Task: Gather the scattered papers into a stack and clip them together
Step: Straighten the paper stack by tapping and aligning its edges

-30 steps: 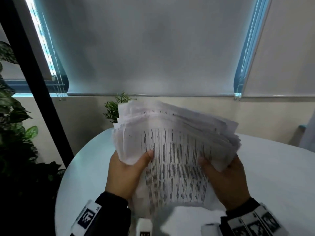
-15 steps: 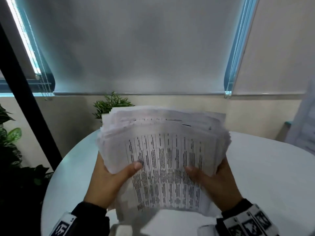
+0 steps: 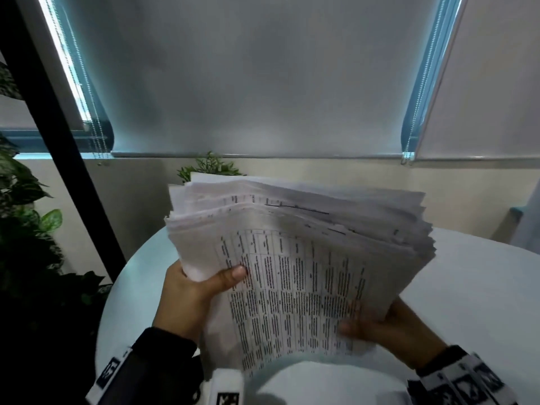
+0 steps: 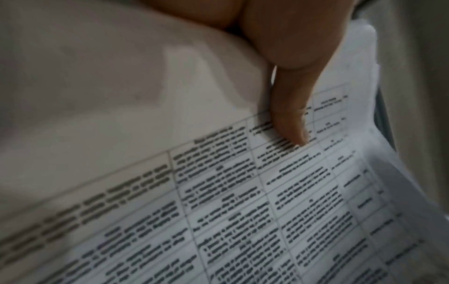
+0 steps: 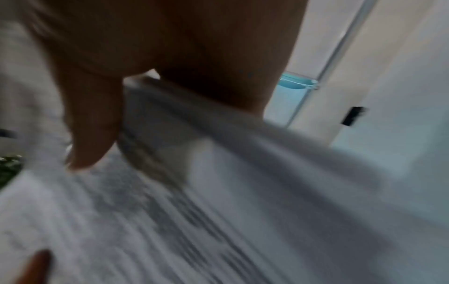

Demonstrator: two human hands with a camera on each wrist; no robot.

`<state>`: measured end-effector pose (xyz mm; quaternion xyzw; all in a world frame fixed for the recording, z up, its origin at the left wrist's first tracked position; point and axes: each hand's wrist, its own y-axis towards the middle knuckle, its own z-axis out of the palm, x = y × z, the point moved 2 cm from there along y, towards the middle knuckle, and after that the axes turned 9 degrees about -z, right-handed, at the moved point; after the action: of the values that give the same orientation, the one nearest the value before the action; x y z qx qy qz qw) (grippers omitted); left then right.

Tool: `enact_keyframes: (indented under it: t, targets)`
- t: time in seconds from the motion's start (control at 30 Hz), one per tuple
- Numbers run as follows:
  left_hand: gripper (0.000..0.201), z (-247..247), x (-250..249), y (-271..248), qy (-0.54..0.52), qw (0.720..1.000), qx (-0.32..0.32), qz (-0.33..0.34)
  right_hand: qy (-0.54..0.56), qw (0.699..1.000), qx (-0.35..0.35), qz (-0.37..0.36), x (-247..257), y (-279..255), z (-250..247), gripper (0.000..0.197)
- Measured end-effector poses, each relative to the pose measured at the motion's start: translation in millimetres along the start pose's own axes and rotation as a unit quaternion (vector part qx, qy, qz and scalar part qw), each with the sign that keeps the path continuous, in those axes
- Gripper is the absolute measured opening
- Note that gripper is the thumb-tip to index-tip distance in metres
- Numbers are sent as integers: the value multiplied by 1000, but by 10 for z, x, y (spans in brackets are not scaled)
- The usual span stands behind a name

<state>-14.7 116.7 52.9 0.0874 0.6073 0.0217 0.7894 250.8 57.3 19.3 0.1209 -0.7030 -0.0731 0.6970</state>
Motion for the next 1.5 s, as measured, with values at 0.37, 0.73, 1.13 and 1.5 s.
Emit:
enact_keyframes:
  t: [0.37,0.73,1.13,1.5]
  targets:
    - [33,189,-29,-153,67,998,1,20,-78,989,-117,-55,62,20,146,35]
    - [40,208,154,-308,115,993,-14,3,12,983,-156,-98,61,-26,217,53]
    - [42,160,6,-288,33,999,-19,6,67,979,-139,-134,331,4,215,76]
    - [39,279,16,-302,69,997,-10,-17,37,970,-172,-166,319,1,143,59]
